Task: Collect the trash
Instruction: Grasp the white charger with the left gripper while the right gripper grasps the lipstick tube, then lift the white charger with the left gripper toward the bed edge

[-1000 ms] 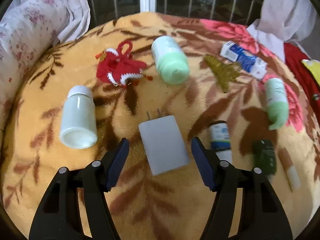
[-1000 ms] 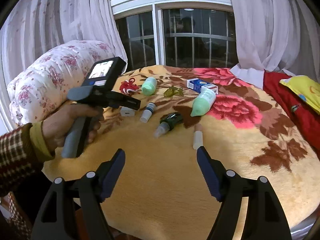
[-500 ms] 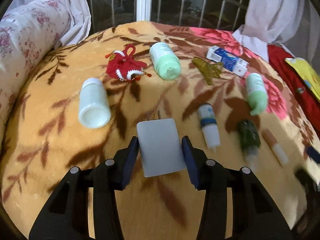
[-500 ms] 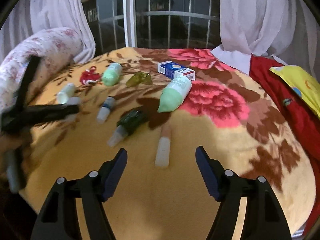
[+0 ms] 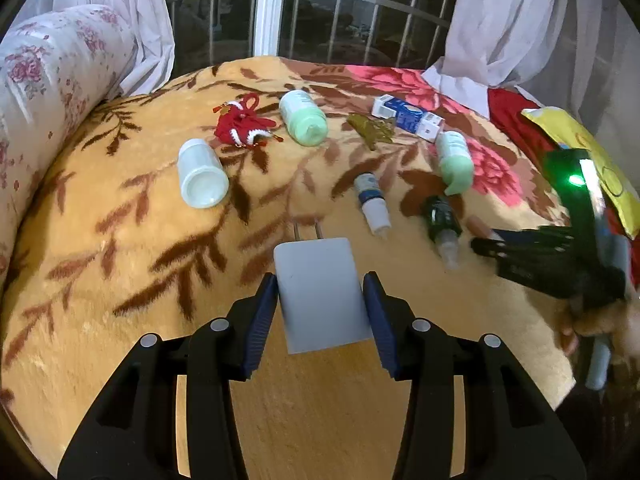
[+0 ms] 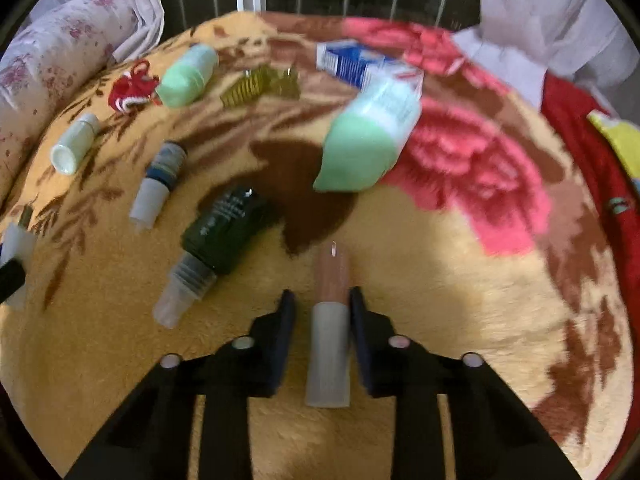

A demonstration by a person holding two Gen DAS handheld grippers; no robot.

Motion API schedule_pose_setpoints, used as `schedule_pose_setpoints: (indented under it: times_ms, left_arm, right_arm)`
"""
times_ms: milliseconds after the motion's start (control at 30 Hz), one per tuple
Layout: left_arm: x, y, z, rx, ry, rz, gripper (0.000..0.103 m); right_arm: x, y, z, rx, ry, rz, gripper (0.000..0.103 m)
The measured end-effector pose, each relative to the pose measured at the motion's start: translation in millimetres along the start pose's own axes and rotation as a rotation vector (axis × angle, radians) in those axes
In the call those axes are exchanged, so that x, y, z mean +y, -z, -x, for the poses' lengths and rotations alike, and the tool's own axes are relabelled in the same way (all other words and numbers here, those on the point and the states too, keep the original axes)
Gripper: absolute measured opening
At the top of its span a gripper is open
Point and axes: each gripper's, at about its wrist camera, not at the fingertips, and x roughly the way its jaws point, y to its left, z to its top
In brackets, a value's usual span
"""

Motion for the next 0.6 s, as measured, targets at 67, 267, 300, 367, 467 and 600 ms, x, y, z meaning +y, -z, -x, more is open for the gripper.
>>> schedule_pose_setpoints:
  times_ms: [67, 267, 300, 367, 467, 600]
  left_arm:
    - [-2, 4, 4, -0.003, 0.006, -0.007, 0.044]
    - [-5, 18, 15, -0.002, 0.028, -0.013, 0.044]
    - [-5, 22, 19, -0.002, 0.032, -0.018, 0.044]
    - [-6, 27, 25, -0.005, 0.035, -0.025, 0.044]
    - [-8, 37, 40, -0.011, 0.046, -0.046, 0.029]
    - [-9, 52, 65, -0.015, 0.072, -0.081, 0.023]
  right_arm:
    - [0, 1, 2, 0.002, -0.008, -0.005, 0.017]
    - [4, 15, 19, -0.047, -0.022, 0.016, 0.017]
    - [5, 18, 25, -0.060, -0.026, 0.017, 0.017]
    - [9, 24, 38, -0.085, -0.029, 0.028, 0.017]
    - [20, 34, 64, -0.134, -0.056, 0.048, 0.017]
    - [44, 60, 101, -0.190, -0.133, 0.106, 0.017]
